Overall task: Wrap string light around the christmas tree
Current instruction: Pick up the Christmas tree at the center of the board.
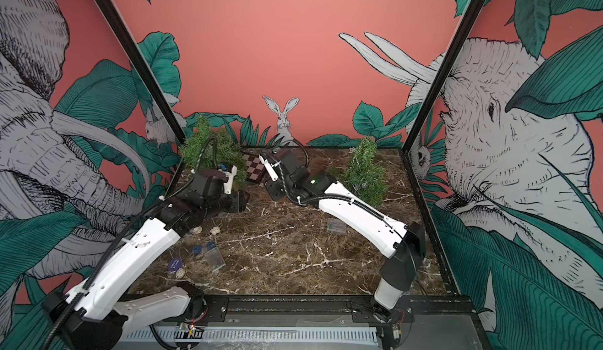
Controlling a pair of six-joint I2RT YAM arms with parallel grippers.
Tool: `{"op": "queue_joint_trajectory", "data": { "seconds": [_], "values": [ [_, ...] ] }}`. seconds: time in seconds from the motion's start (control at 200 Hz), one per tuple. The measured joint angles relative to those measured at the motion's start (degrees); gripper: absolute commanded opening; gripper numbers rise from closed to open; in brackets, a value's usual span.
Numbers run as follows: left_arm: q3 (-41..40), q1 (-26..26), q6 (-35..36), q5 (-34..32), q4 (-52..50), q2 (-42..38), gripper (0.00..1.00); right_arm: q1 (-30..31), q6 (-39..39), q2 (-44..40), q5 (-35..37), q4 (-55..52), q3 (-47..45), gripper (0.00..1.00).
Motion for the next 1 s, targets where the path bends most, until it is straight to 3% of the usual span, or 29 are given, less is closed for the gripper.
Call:
{"op": "queue_joint_trajectory", "data": {
  "seconds": [0.16,0.455,0.715,1.0],
  "values": [
    [0.17,7.52,1.60,-1.70,-4.24,-4.26,0.66,0.04,1.55,3.04,3.19,0.72,-11.65,0.48],
    [4.70,15.21,4.28,-1.70,-7.34,-3.30,0.67,-3.06,-3.15,8.28,9.27,-2.80,-17.16,0.41],
    [4.35,16.02,4.39,-1.16,-6.60,-3.96,0.67,-7.61,-3.91,7.08,10.47,-6.54,-24.30,0.40],
    [6.67,20.83,5.27,-1.60,-6.71,-3.34,0.70,-9.29,-0.07,4.85,15.43,-14.45,-26.97,0.39]
  ]
}}
